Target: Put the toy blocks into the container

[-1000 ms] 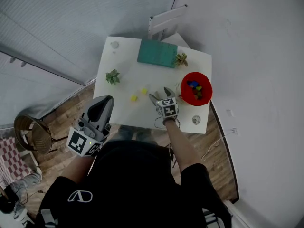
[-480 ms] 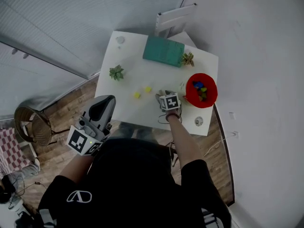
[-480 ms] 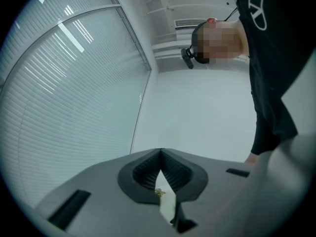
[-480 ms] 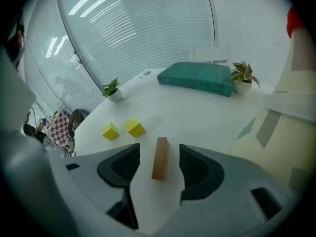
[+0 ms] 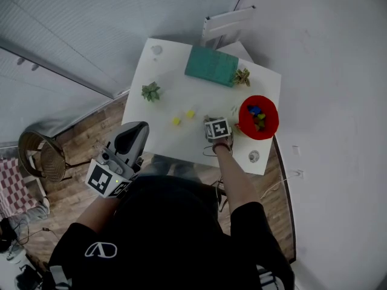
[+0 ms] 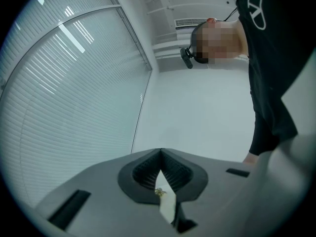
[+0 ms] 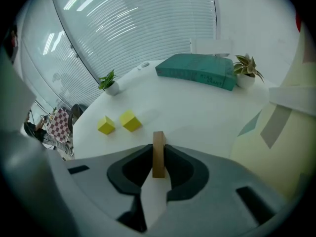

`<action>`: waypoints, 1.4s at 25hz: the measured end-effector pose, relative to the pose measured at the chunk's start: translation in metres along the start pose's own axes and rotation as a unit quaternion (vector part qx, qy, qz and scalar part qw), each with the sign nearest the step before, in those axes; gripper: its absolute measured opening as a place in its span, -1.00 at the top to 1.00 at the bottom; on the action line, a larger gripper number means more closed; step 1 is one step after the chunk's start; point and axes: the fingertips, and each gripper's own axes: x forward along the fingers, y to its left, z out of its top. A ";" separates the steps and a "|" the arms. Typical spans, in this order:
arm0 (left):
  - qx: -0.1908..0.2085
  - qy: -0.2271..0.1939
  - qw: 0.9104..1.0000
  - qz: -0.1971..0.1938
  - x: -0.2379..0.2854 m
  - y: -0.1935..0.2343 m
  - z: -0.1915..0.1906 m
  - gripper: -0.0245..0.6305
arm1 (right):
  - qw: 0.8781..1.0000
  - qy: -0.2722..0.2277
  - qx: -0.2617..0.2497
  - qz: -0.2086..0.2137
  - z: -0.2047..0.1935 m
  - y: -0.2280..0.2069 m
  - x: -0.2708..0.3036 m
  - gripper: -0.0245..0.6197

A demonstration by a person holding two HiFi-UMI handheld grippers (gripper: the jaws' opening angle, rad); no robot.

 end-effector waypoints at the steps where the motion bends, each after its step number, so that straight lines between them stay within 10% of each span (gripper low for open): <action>1: 0.000 0.000 1.000 0.000 0.000 0.000 0.000 0.91 | 1.000 0.000 0.002 0.001 0.000 0.000 0.000 0.66; 10: -0.002 -0.004 1.000 -0.004 0.001 -0.001 0.001 0.91 | 1.000 -0.024 0.001 -0.003 0.013 -0.001 -0.012 0.68; 19: -0.010 -0.025 0.999 -0.026 0.010 -0.007 0.010 0.91 | 0.983 -0.182 -0.029 -0.016 0.095 0.020 -0.109 0.68; 35: -0.014 -0.071 0.995 -0.072 0.027 -0.026 0.037 0.91 | 0.869 -0.483 -0.099 -0.051 0.174 0.095 -0.360 0.69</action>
